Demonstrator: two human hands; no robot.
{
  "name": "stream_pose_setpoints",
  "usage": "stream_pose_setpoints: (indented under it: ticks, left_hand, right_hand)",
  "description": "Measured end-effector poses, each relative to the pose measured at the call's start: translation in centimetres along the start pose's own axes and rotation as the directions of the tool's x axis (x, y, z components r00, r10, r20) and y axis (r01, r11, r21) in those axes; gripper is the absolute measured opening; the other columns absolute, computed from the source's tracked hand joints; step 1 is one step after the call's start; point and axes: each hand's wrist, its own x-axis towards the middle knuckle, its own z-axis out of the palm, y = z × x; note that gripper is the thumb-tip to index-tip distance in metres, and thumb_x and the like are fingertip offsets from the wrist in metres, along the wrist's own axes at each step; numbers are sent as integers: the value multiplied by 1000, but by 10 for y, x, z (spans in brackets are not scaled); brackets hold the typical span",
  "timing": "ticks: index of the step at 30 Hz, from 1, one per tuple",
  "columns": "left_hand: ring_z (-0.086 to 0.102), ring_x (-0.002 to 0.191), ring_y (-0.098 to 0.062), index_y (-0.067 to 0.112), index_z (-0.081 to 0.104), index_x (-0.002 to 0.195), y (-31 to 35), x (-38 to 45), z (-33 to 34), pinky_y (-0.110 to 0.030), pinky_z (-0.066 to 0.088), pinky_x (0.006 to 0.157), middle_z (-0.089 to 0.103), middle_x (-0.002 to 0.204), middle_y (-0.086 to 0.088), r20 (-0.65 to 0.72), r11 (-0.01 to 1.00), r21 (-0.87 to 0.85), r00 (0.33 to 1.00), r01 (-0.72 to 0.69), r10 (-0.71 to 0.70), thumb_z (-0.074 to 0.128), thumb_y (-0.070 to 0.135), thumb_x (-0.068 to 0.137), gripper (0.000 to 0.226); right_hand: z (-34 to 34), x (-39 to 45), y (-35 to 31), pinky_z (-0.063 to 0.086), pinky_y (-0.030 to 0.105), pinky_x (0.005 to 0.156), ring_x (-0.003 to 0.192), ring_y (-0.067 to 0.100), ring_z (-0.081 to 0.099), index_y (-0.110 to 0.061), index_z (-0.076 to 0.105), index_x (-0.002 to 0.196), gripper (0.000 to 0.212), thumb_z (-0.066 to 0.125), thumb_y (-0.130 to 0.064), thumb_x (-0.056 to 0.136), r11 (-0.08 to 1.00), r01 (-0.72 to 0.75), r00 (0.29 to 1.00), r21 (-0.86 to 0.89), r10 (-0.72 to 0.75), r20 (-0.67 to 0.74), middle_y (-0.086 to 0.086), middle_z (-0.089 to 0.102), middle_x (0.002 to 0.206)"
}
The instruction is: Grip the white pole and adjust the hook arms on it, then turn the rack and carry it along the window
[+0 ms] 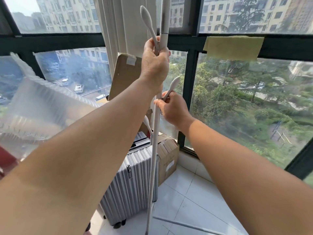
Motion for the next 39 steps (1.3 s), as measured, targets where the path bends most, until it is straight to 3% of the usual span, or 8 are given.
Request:
stream_pose_setpoints:
  ticks: [6,9,15,17,21,25,31,39]
  left_hand:
    - [49,74,-9,14,48,108,-8,-13,32,-18,46,69,53,82,2,91,999,31,995,30,-32,45,10,94,14]
    - [45,69,-9,11,49,103,-9,-20,57,-14,44,64,50,78,1,121,999,8,992,40,-41,44,8,94,10]
    - [42,62,-8,14,48,99,-19,-28,101,-5,39,50,48,75,1,183,999,-27,982,44,-39,43,7,94,10]
    - [42,63,-8,19,49,93,-23,-29,111,-5,41,53,48,75,2,186,998,-42,982,50,-42,43,8,94,13]
    - [43,68,-10,20,50,92,-34,-28,142,-20,41,67,48,77,2,227,992,-86,971,91,-69,43,8,93,14]
    - [41,65,-10,20,52,90,-43,-23,164,-12,42,56,48,75,2,257,989,-105,963,107,-77,44,9,93,14]
    - [40,64,-9,23,52,85,-59,-11,189,-8,41,52,47,72,3,267,986,-118,960,117,-82,44,9,92,17]
    - [40,67,-11,15,49,90,-72,-4,231,-21,37,65,45,72,2,322,977,-131,939,170,-120,44,8,94,9]
  right_hand:
    - [-34,-9,16,52,39,70,62,16,54,-5,63,79,12,61,-11,89,998,-29,998,-50,27,-58,-2,56,65]
    - [-56,-13,26,47,33,62,59,13,54,-8,63,80,10,61,-13,89,996,-40,994,-80,32,-103,-2,57,64]
    - [-95,-19,45,46,34,65,62,14,54,-8,62,85,8,61,-15,88,993,-94,978,-76,78,-192,-4,57,66]
    - [-102,-20,49,47,35,69,65,16,54,-8,61,90,9,60,-17,89,990,-127,973,-59,113,-199,-4,56,68]
    - [-127,-19,61,49,36,73,70,19,55,-7,60,93,11,58,-18,90,985,-170,960,-24,160,-231,-2,56,70]
    - [-146,-14,71,47,32,69,71,19,56,-7,60,95,12,57,-18,91,982,-188,953,-11,180,-243,-1,58,73]
    - [-164,0,88,38,23,60,63,12,53,-12,59,88,7,57,-18,91,981,-196,945,-9,186,-270,-3,57,70]
    - [-200,16,111,39,24,61,66,13,52,-12,60,91,8,58,-19,90,977,-206,930,-56,178,-322,-4,57,73]
